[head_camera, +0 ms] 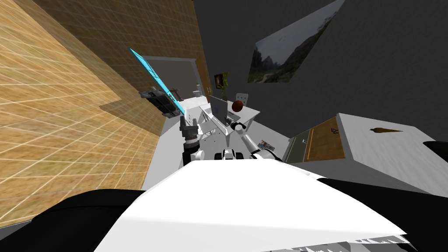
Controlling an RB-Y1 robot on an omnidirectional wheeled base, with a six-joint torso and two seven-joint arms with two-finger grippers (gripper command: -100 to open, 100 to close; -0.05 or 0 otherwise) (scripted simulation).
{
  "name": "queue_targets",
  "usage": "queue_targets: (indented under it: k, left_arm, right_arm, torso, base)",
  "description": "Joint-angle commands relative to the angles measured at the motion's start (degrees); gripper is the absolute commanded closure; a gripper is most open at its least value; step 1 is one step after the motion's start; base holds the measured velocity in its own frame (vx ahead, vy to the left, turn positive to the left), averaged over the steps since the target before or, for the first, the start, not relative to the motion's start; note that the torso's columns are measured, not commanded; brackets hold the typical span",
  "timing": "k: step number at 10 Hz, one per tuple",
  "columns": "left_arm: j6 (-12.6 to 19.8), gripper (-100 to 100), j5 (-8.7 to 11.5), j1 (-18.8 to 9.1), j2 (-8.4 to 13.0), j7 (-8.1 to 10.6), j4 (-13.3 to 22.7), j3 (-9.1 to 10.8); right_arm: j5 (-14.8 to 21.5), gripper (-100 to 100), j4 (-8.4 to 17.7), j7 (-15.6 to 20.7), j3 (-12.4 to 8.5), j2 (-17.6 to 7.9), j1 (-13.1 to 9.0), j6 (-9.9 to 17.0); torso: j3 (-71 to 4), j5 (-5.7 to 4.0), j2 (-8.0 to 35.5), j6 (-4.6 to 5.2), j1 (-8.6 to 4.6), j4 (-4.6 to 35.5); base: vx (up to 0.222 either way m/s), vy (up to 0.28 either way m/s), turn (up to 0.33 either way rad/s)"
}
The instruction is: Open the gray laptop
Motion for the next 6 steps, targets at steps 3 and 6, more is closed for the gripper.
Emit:
queue_targets:
  k: [3, 6]
  left_arm:
    - [0.0, 0, 0.0, 0.0, 0.0, 0.00, 0.0, 0.00]
    - [0.0, 0, 0.0, 0.0, 0.0, 0.00, 0.0, 0.00]
  right_arm:
    - [-4.0, 100, 2.6, -7.3, -1.3, -0.8, -1.6, 3.3]
    - [-5.5, 100, 3.5, -10.4, -1.9, -1.1, -2.3, 4.7]
  torso:
    - [0.1, 0.08, 0.1, -0.05, 0.10, 0.1]
    - [0.2, 0.12, 0.3, -0.12, 0.21, 0.1]
  base:
    - [0.029, -0.016, -0.061]
    - [0.025, -0.014, -0.051]
